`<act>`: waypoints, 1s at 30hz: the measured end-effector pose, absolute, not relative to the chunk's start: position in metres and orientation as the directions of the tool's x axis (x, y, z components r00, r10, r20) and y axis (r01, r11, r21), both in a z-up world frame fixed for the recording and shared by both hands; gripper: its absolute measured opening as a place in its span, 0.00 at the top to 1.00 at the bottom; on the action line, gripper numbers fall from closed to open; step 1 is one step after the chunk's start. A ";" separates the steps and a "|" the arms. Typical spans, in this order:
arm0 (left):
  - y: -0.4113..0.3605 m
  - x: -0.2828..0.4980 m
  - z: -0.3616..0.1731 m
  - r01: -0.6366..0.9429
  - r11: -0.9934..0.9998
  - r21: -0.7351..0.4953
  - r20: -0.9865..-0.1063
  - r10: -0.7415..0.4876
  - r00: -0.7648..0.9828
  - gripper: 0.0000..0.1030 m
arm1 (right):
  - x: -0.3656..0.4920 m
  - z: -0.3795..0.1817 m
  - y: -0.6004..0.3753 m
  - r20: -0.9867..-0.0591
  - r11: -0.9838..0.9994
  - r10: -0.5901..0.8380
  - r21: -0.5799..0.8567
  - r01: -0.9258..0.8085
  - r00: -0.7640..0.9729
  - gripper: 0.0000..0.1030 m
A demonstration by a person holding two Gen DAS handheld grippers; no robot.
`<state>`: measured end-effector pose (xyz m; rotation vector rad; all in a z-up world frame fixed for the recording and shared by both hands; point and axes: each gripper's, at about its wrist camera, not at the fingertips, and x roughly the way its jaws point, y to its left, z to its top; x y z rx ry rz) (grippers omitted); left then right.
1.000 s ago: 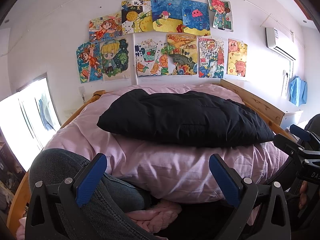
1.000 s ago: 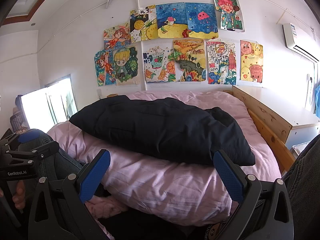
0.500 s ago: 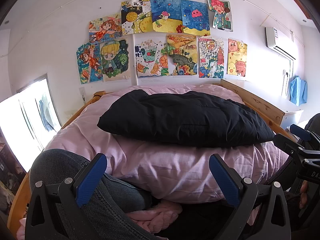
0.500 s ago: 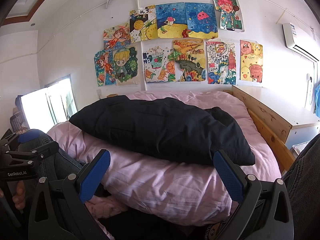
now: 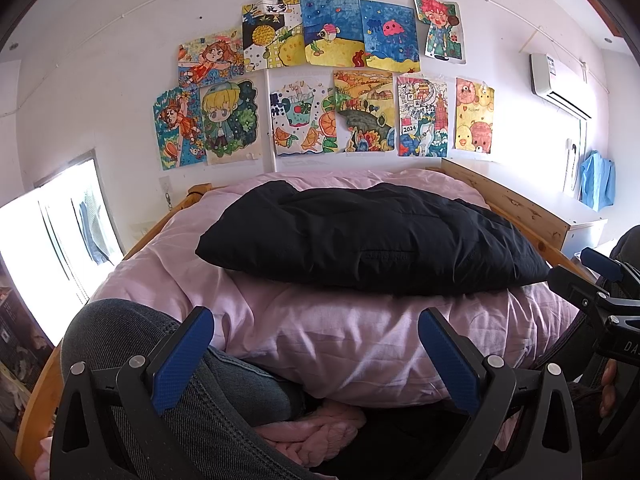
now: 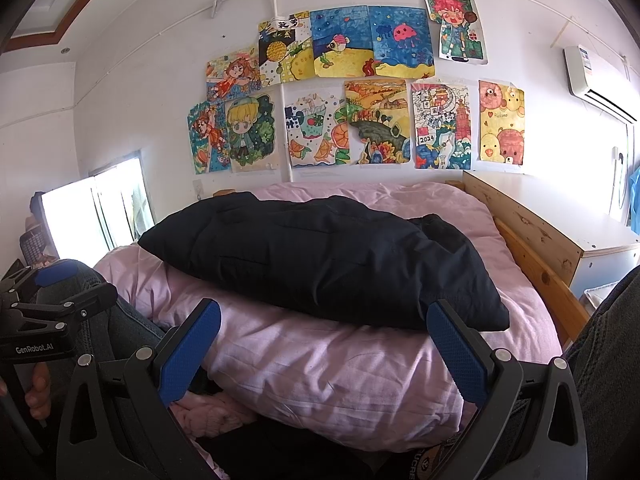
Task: Fold large clothes
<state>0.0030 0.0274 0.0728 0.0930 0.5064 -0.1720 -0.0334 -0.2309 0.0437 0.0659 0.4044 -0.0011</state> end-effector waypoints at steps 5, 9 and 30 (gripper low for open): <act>0.028 0.003 0.073 0.187 0.981 0.046 -0.489 -0.141 0.861 0.00 | -0.033 0.043 -0.231 -0.393 0.998 0.013 0.063 0.013 0.920 0.01; 0.030 0.004 0.072 0.189 0.981 0.045 -0.490 -0.143 0.860 0.00 | -0.033 0.044 -0.231 -0.393 0.998 0.013 0.064 0.013 0.919 0.01; 0.032 0.004 0.073 0.191 0.980 0.052 -0.485 -0.142 0.863 0.00 | -0.038 0.046 -0.218 -0.376 0.997 0.005 0.075 0.025 0.927 0.01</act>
